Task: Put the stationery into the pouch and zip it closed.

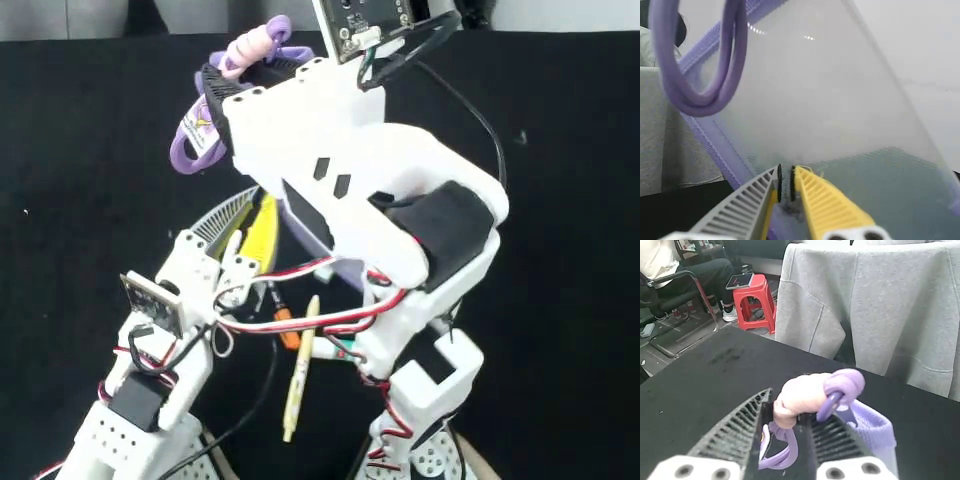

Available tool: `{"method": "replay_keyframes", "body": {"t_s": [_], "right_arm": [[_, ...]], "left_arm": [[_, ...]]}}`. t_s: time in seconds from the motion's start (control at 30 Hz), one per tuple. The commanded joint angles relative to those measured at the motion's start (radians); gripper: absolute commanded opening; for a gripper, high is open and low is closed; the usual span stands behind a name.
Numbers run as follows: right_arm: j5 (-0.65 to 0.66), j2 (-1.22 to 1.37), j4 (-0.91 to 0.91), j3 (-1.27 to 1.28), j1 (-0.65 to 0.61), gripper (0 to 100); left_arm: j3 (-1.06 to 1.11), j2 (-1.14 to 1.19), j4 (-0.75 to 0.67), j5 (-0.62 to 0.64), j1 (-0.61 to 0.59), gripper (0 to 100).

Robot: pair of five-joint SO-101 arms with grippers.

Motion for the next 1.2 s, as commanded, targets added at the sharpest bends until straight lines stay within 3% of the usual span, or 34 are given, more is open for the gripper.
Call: {"method": "replay_keyframes", "body": {"t_s": [0.0,0.3,0.9,1.17], "right_arm": [[0.009,-0.03,0.021,-0.041,-0.009,1.1],[0.003,0.174,-0.081,-0.053,-0.029,1.1],[0.002,0.199,-0.02,-0.176,-0.1,1.1],[0.009,0.197,0.023,-0.176,-0.098,1.1]], "left_arm": [[-0.021,0.005,0.032,0.089,0.004,15],[-0.211,0.006,0.333,0.118,0.004,15],[-0.174,0.002,0.322,0.052,-0.081,15],[-0.134,0.002,0.267,0.052,-0.3,15]]}}
